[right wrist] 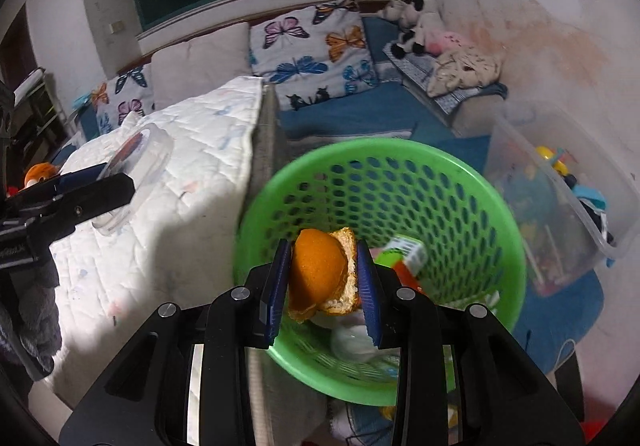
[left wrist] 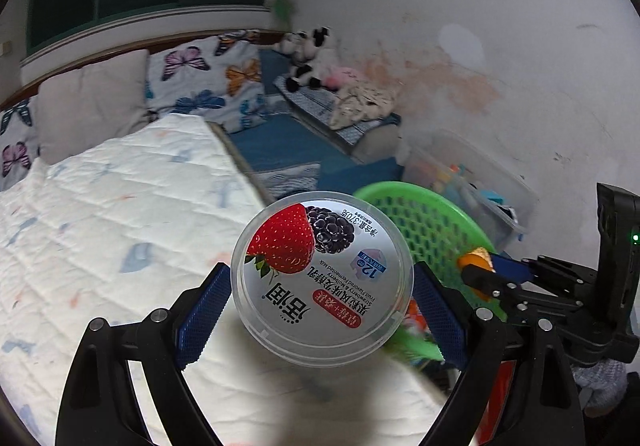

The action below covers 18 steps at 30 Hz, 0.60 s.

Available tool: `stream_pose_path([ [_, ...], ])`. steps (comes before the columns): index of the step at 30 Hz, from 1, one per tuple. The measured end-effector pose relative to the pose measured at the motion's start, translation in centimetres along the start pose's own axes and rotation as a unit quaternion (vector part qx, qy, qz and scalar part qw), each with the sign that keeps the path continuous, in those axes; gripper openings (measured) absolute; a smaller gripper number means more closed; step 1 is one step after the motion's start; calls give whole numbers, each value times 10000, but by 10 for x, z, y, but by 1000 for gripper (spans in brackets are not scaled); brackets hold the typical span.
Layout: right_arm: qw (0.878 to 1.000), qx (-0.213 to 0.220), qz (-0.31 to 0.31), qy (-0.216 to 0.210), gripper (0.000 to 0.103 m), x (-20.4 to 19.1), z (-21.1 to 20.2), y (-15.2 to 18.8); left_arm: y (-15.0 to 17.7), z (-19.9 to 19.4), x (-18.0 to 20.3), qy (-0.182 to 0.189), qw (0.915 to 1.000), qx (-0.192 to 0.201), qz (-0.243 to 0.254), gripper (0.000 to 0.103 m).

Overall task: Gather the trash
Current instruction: 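Carry yogurt cup and peel over the green basket and open both tools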

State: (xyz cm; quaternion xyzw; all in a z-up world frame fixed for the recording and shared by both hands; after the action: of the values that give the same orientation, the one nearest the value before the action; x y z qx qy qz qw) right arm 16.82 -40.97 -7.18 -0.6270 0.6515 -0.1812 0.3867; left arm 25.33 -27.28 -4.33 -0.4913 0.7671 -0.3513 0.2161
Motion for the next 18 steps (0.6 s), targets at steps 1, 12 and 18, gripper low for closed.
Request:
stream_pose_path([
  [1,10000,20,46,22,36,5,-2,0,0,4,9,33,10000,-29,37,87],
  [12,9990,186,354,180,44,42,-21,7,3,28,60,198,9991,-247,291,87],
  [18,9985,287,409,227,50,54,-34,8,3,38,74,220,9985,-339,377,87],
])
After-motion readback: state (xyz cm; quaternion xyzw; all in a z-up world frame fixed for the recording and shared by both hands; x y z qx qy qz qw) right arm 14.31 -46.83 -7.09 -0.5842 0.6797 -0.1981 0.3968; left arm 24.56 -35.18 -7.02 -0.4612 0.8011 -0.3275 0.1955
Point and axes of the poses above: each gripper's, at about its wrist camera, not at the fingertips, and z roughly the way its jaws point, x to its right, y to its underside, the point moved 9 cm from there along z, roughly the way its jaws point, and after that the axes turned 13 degrees about -y, right-handed, at the moved point
